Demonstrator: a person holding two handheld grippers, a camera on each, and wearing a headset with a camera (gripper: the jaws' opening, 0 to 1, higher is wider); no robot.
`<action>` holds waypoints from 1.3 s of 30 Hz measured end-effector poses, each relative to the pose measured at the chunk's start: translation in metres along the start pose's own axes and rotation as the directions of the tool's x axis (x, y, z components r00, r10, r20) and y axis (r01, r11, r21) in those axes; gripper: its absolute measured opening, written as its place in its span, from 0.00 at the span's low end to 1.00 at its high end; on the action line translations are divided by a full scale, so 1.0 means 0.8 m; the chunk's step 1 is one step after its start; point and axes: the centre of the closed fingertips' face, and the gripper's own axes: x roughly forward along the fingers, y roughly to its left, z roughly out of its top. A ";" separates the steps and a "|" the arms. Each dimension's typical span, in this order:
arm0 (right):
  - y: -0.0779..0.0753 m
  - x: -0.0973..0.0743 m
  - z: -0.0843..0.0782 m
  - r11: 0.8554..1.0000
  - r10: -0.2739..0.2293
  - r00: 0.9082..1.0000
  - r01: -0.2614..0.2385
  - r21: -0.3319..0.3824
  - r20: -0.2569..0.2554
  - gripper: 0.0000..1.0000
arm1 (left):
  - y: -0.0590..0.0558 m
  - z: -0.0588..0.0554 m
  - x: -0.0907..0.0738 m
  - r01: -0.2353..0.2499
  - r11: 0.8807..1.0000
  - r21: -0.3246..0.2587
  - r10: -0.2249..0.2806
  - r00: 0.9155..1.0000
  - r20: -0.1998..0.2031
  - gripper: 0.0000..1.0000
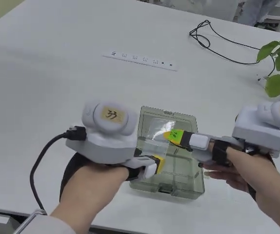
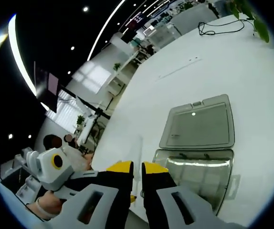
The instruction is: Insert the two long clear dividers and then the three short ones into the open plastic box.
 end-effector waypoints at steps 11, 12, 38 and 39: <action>0.001 0.000 -0.003 1.000 -0.001 1.000 0.001 -0.002 -0.021 0.03 | -0.003 -0.003 0.001 0.011 1.000 -0.004 -0.011 1.000 -0.005 0.30; -0.001 0.000 -0.002 1.000 -0.002 1.000 0.002 -0.006 -0.024 0.03 | -0.003 -0.002 0.001 0.011 1.000 -0.004 -0.011 1.000 -0.005 0.30; -0.012 -0.012 -0.001 0.998 -0.068 0.994 0.067 -0.006 -0.082 0.01 | -0.026 0.001 0.010 0.101 0.994 0.047 -0.102 0.995 0.010 0.31; -0.010 -0.014 0.001 0.997 -0.072 0.994 0.072 -0.008 -0.080 0.01 | -0.025 0.001 0.009 0.104 0.992 0.072 -0.104 0.995 0.006 0.33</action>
